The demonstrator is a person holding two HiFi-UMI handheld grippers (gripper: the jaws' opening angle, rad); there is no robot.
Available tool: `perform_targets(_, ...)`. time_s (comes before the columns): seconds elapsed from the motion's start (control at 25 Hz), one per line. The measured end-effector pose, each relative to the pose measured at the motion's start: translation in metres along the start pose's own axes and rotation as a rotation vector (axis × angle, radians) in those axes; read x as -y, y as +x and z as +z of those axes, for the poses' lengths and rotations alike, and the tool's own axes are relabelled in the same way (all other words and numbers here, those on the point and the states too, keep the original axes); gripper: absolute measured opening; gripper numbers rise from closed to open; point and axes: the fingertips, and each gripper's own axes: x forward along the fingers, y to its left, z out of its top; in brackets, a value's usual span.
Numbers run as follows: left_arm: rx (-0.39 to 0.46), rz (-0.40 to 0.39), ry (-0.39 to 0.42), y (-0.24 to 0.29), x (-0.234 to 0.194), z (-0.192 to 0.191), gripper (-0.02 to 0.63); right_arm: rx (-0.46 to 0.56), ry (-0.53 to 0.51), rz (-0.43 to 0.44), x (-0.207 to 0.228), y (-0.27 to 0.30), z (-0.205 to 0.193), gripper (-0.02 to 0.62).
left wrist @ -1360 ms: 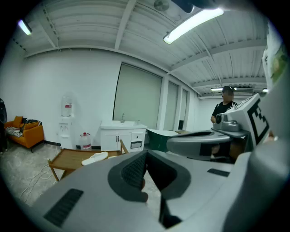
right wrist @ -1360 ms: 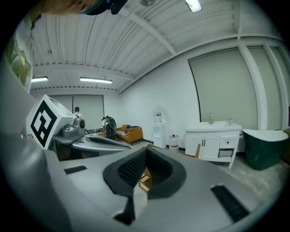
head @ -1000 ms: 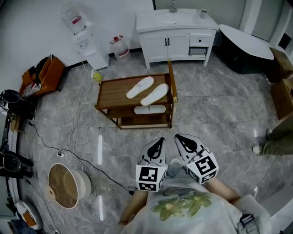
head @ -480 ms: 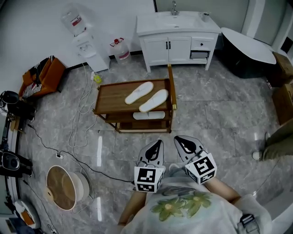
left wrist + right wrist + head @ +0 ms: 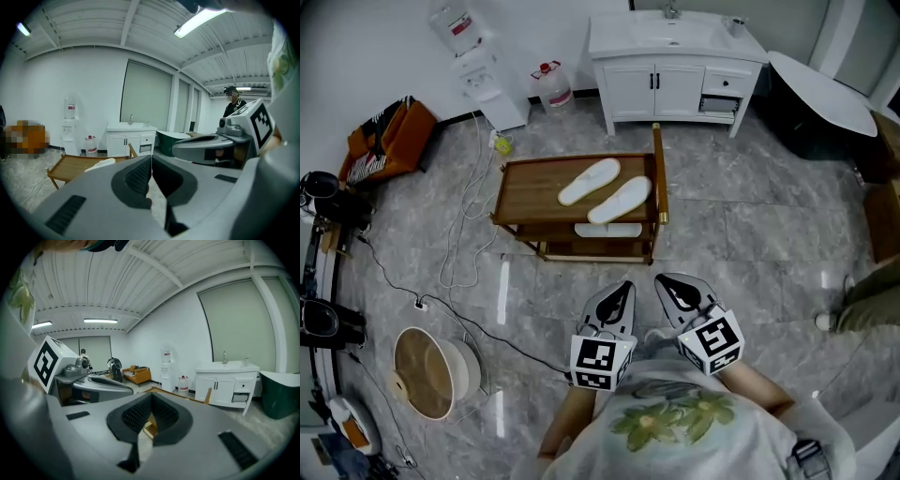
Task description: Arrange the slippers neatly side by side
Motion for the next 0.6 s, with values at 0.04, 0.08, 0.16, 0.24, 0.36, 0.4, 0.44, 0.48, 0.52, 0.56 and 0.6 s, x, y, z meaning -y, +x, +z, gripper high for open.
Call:
perform_targets(0.04, -0.006, -0.003, -0.004, 0.004, -0.004, -0.001, 0.017, -0.003, -0.001, 0.000, 0.002, 0.004, -0.001, 0.006)
perform_targets(0.08, -0.014, -0.006, -0.007, 0.009, -0.007, -0.003, 0.017, -0.007, -0.001, 0.000, 0.004, 0.009, -0.002, 0.006)
perform_targets(0.16, -0.030, -0.015, -0.008, 0.019, -0.015, -0.005, 0.017, -0.012, 0.005, -0.006, 0.009, 0.016, -0.003, 0.006)
perform_targets(0.24, -0.038, -0.027, -0.010, 0.029, -0.023, -0.004, 0.018, -0.014, 0.010, -0.014, 0.016, 0.023, -0.002, 0.006)
perform_targets(0.36, -0.038, -0.040, -0.022, 0.046, -0.039, 0.004, 0.032, -0.024, 0.020, -0.023, 0.029, 0.037, -0.002, 0.006)
perform_targets(0.4, -0.041, -0.043, -0.022, 0.052, -0.044, 0.006, 0.054, -0.032, 0.022, -0.028, 0.034, 0.043, -0.002, 0.006)
perform_targets(0.44, -0.048, -0.046, -0.019, 0.057, -0.050, 0.006, 0.084, -0.042, 0.023, -0.034, 0.039, 0.049, -0.002, 0.006)
perform_targets(0.48, -0.056, -0.048, -0.014, 0.062, -0.056, 0.006, 0.103, -0.050, 0.024, -0.039, 0.044, 0.055, -0.002, 0.006)
perform_targets(0.52, -0.065, -0.048, -0.010, 0.067, -0.063, 0.005, 0.111, -0.055, 0.026, -0.043, 0.048, 0.061, -0.001, 0.006)
perform_targets(0.56, -0.072, -0.048, -0.006, 0.072, -0.070, 0.004, 0.117, -0.057, 0.028, -0.046, 0.052, 0.068, 0.000, 0.006)
perform_targets(0.6, -0.077, -0.049, -0.004, 0.077, -0.076, 0.004, 0.121, -0.058, 0.028, -0.048, 0.056, 0.075, 0.003, 0.006)
